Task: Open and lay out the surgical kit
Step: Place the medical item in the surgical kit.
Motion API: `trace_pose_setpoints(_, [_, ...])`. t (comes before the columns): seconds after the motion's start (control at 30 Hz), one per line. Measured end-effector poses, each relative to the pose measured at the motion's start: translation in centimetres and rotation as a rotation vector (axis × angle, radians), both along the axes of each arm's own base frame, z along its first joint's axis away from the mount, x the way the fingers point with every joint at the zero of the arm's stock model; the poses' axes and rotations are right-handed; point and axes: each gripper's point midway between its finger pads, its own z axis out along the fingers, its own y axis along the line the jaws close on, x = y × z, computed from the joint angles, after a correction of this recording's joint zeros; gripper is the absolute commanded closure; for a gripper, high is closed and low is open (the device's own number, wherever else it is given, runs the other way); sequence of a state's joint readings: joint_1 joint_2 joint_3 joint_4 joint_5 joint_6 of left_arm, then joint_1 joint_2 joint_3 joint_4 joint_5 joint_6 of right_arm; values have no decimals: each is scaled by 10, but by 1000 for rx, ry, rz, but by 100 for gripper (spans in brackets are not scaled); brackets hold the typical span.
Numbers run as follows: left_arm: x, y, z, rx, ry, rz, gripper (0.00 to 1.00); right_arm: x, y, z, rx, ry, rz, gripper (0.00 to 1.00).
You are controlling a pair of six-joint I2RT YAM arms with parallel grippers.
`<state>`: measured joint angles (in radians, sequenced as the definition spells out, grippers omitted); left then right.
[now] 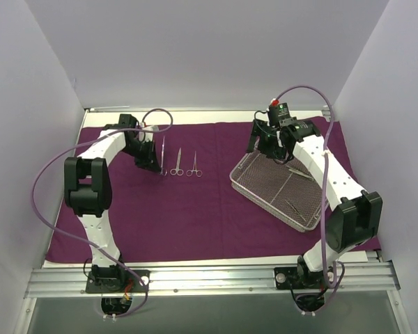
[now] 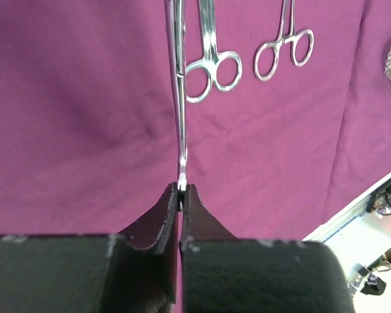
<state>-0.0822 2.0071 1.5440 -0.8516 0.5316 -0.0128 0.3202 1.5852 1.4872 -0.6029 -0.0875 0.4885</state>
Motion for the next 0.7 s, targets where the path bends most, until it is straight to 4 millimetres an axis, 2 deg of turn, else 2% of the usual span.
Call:
trace_pose_setpoints(0.23, [15, -1, 0, 5, -16, -6, 98, -1, -1, -5, 2, 15, 0, 28])
trace_pose_setpoints(0.63, [13, 1, -24, 3, 58, 0, 98, 1, -2, -16, 1, 47, -3, 29])
trace_pose_setpoints(0.7, [14, 2, -24, 1, 65, 13, 91, 1, -1, -17, 2, 49, -2, 29])
